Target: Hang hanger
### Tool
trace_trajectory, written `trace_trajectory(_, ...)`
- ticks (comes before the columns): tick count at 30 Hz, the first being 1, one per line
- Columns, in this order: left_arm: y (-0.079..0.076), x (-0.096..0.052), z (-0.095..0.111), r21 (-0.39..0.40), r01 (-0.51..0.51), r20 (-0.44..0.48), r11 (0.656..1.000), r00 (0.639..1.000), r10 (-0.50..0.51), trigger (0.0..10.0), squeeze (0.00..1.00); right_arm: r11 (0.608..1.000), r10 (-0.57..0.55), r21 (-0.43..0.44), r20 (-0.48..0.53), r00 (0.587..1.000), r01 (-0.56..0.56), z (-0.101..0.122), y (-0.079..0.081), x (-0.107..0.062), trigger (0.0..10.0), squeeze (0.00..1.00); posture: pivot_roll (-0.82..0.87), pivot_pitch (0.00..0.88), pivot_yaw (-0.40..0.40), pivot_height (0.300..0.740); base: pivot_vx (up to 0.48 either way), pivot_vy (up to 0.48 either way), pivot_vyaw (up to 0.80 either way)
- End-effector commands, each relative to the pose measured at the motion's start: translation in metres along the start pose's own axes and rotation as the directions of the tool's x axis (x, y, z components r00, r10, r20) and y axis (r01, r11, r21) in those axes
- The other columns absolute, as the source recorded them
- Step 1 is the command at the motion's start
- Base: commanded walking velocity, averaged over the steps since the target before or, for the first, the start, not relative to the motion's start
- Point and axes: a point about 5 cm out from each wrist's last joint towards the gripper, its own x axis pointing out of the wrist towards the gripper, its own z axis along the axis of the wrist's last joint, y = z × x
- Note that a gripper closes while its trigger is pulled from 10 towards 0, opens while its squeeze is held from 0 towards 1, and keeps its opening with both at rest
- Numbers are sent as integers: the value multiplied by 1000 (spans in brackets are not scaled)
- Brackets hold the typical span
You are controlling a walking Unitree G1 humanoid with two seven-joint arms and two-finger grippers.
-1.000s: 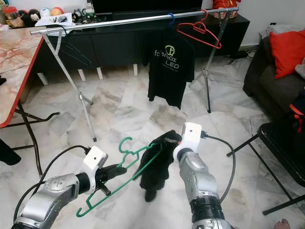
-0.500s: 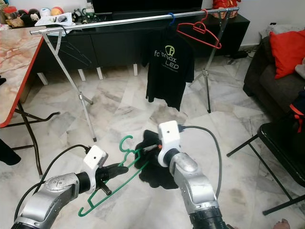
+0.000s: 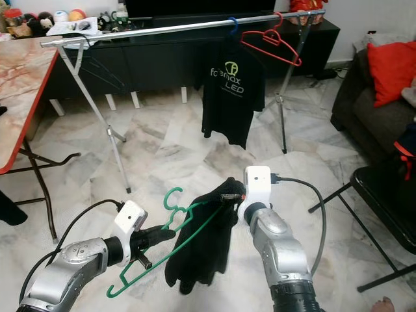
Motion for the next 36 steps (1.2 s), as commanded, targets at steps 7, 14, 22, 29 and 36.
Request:
trace_trajectory(7,6,-2,-1,-4,-45,-1,999,999,45,10000,0,957,274,82,68,959,-279,10,55,-11,10000,0,7,143,2,721,0,0,0)
trace_trajectory(14,7,-3,-4,-2,-55,-11,998,998,55,10000,0,987,-82,136,9,997,80,-6,3,-3,10000,0,7,145,2,721,0,0,0)
trace_trajectory(22,9,-3,-4,-1,-69,-8,998,998,69,10000,0,971,-164,171,-32,986,167,-15,-14,-6,10000,0,8,147,0,721,0,0,0)
trace_trajectory(29,9,-2,-2,-3,-78,6,997,997,78,10000,0,979,65,195,-30,997,-58,-14,22,-11,10000,0,9,144,1,721,0,0,0)
trace_trajectory(36,8,-1,-3,-3,-73,5,997,997,73,10000,0,919,224,314,84,971,-239,10,60,-14,10000,0,6,141,2,721,0,0,0)
